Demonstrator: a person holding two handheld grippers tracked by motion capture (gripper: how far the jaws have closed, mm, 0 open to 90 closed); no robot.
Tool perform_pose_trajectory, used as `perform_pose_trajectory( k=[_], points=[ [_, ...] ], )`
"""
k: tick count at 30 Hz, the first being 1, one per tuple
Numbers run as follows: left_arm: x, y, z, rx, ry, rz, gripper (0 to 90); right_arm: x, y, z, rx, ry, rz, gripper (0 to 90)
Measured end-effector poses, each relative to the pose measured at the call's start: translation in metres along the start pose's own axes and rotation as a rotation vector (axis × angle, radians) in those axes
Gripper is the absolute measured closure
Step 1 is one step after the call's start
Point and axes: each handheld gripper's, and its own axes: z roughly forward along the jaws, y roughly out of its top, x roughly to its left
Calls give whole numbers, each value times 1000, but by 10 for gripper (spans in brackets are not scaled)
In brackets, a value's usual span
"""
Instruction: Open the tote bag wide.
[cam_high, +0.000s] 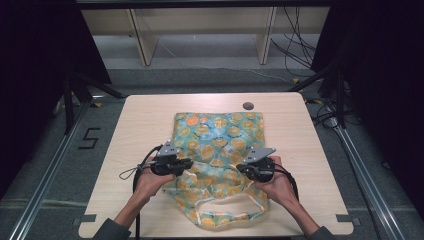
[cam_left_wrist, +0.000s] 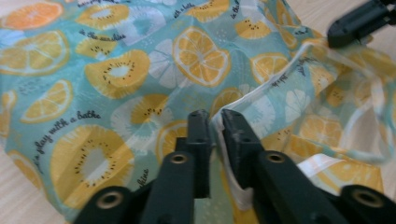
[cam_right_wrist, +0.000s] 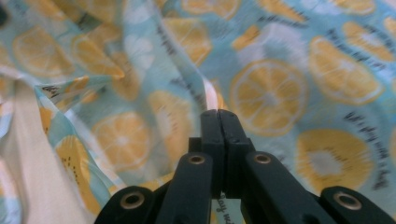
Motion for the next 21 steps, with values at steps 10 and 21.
perform_pose_trajectory(
  k=[10,21],
  points=[
    [-53,-3,-39,19,-15,54,355,-39,21,1,-72,-53,64,900],
    [-50,-23,-31,26,-28,120,877,-42,20,-13,-93,11,135,900]
  ],
)
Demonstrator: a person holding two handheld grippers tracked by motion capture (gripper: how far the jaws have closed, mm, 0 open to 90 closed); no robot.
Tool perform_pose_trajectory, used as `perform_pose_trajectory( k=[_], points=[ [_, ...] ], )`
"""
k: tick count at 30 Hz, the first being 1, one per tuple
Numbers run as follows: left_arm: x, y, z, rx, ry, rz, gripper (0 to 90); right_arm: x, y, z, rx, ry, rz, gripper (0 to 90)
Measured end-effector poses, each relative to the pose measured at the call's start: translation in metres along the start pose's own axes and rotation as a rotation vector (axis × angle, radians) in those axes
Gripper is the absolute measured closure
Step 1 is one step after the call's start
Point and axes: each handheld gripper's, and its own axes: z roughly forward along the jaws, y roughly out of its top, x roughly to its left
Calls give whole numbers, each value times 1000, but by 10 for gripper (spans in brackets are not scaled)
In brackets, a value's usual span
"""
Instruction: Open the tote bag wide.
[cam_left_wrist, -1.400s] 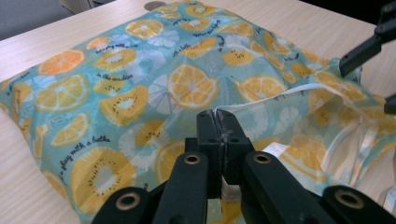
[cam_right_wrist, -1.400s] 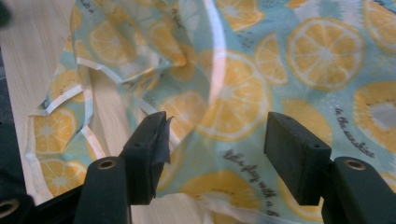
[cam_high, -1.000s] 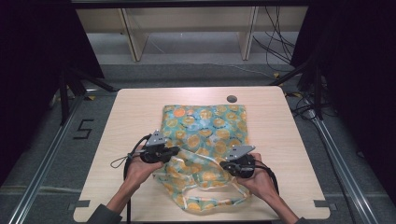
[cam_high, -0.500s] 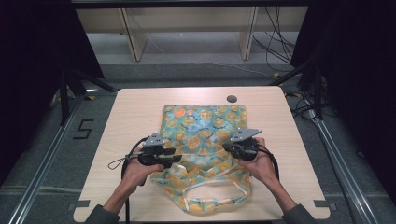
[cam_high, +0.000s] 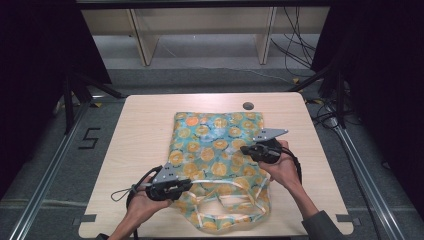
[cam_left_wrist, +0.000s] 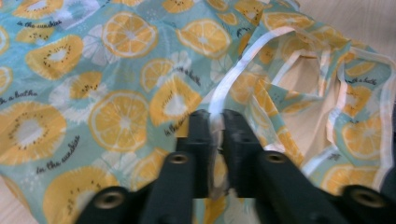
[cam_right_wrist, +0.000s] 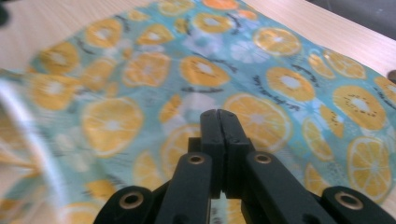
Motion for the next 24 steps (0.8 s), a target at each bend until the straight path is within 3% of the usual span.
perform_pose_trajectory(
  k=[1,3,6,7,9,12,15,16,18,21,23,24],
  points=[
    [6,4,4,-4,31,4,885,6,-1,-4,7,25,-13,875],
    [12,10,4,-14,46,11,889,13,-2,-6,25,41,-11,865],
    [24,23,0,-36,65,7,890,18,-3,-7,37,69,-64,900],
    [39,37,-1,-81,76,-18,890,22,-4,-8,32,81,-61,900],
    [51,49,0,-125,86,-65,889,28,-2,-10,27,107,-67,900],
    [71,68,4,-165,102,-113,890,40,0,-16,9,158,-96,900],
    [86,79,8,-199,110,-170,889,53,0,-18,30,212,-131,900],
    [86,79,8,-199,110,-170,889,56,-1,-19,40,216,-128,900],
    [101,86,9,-217,130,-207,889,62,-2,-18,63,238,-165,900],
    [109,87,13,-212,115,-236,888,67,-6,-19,88,228,-185,849],
    [113,86,16,-210,110,-246,888,68,-8,-18,89,166,-168,717],
    [114,86,17,-206,106,-255,887,67,-8,-17,78,164,-166,701]
  ],
)
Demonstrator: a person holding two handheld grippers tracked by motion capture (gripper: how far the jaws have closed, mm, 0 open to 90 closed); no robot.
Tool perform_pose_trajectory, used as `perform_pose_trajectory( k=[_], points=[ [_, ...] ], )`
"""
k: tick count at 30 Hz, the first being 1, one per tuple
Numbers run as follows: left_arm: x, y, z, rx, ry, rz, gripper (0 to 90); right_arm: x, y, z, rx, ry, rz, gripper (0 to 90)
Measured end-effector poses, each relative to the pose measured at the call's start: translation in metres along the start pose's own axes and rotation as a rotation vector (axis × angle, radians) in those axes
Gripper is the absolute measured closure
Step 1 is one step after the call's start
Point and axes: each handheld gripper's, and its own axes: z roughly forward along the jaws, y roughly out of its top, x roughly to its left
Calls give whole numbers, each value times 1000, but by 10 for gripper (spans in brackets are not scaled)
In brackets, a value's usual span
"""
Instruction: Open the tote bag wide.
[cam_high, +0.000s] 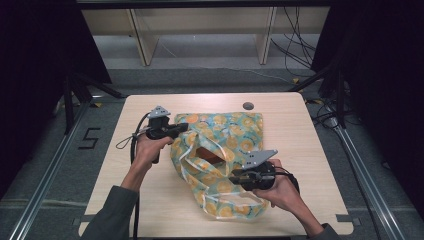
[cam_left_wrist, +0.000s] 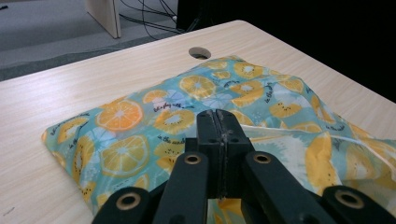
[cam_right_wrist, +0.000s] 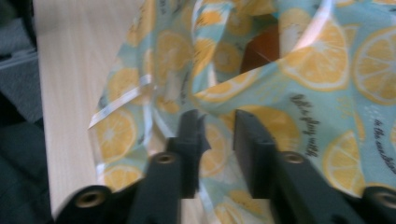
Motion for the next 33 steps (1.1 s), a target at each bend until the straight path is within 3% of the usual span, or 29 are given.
perform_pose_trajectory(
  k=[2,4,6,7,9,11,12,13,14,15,16,17,19,21,22,24,27,29,31,32,33],
  points=[
    [1,0,1,6,-6,-15,887,-1,0,1,0,19,4,657],
    [2,-1,3,8,-4,-14,887,2,-1,7,4,35,45,620],
    [4,-1,4,-1,-17,-27,886,3,0,9,13,50,29,622],
    [5,0,4,-5,-22,-33,886,10,0,16,40,79,29,669],
    [4,2,4,-12,-29,-35,886,14,-2,24,79,82,50,730],
    [4,3,3,-11,-34,-41,886,16,-8,37,102,39,42,814],
    [4,3,3,-11,-34,-41,886,16,-8,37,102,39,42,814],
    [1,4,4,-6,-36,-36,885,16,-11,45,112,-37,2,866],
    [1,4,4,-6,-36,-36,885,16,-11,45,112,-37,2,866],
    [0,3,5,7,-47,-24,883,12,-7,47,78,-110,-42,896],
    [0,2,5,10,-48,-17,882,12,-7,47,78,-110,-42,896],
    [-2,-2,6,30,-56,-16,882,6,1,42,34,-149,-53,900],
    [-2,-6,7,45,-63,-5,876,-5,12,36,2,-200,-56,900],
    [-1,-12,6,43,-101,-32,868,-21,21,31,-19,-264,-83,900],
    [-3,-17,5,57,-109,-46,864,-28,23,30,-22,-275,-58,900],
    [-6,-24,3,86,-113,-19,835,-46,26,30,-12,-304,-22,900],
    [-9,-32,0,95,-121,0,788,-72,25,35,26,-304,44,900],
    [-10,-35,-2,136,-132,6,739,-88,23,40,64,-305,80,900],
    [-14,-38,-9,166,-106,49,660,-102,20,45,62,-311,122,900],
    [-14,-38,-9,166,-106,49,632,-102,20,45,62,-311,122,900],
    [-17,-40,-19,162,-94,61,591,-115,18,47,81,-298,192,900]
  ],
)
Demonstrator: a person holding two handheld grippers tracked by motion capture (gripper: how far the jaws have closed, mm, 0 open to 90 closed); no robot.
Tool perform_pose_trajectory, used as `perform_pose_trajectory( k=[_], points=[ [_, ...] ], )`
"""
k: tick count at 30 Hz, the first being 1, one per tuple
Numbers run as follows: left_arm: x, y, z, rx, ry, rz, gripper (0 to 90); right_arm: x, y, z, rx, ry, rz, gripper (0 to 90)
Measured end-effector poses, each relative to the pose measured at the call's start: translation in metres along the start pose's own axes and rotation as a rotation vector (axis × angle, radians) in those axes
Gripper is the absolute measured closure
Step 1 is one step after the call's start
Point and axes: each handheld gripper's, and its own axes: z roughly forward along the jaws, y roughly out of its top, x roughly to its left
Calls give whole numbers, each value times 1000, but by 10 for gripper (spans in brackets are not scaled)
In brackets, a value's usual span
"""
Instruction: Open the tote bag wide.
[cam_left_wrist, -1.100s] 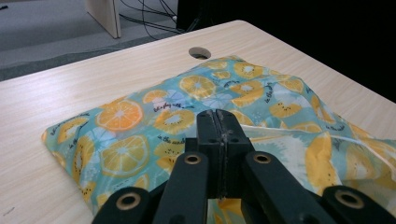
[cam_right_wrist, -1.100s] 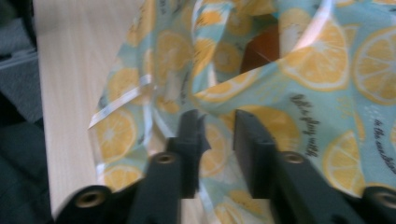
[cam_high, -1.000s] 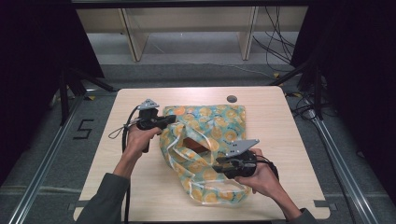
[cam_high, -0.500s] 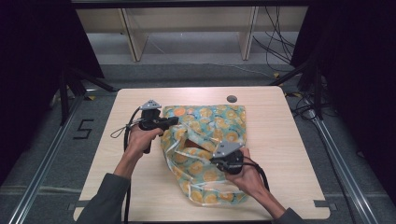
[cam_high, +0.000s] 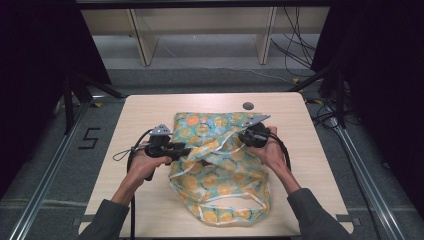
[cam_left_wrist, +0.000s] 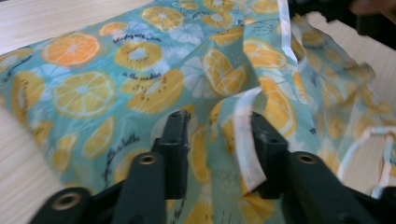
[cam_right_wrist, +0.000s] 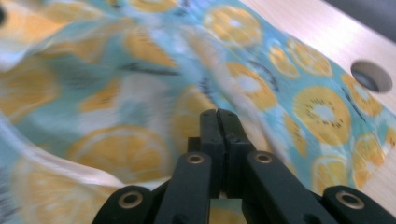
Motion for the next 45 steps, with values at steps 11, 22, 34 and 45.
perform_pose_trajectory(
  k=[11,22,34,45],
  points=[
    [-65,0,-31,-97,-149,43,778,-7,7,15,45,-7,-16,900],
    [-72,-3,35,80,186,281,536,-18,12,19,74,-30,1,900],
    [-27,-26,57,230,175,141,402,-27,14,24,89,-66,11,900],
    [-27,-15,62,187,220,254,873,-23,15,17,60,-39,13,886]
  ],
)
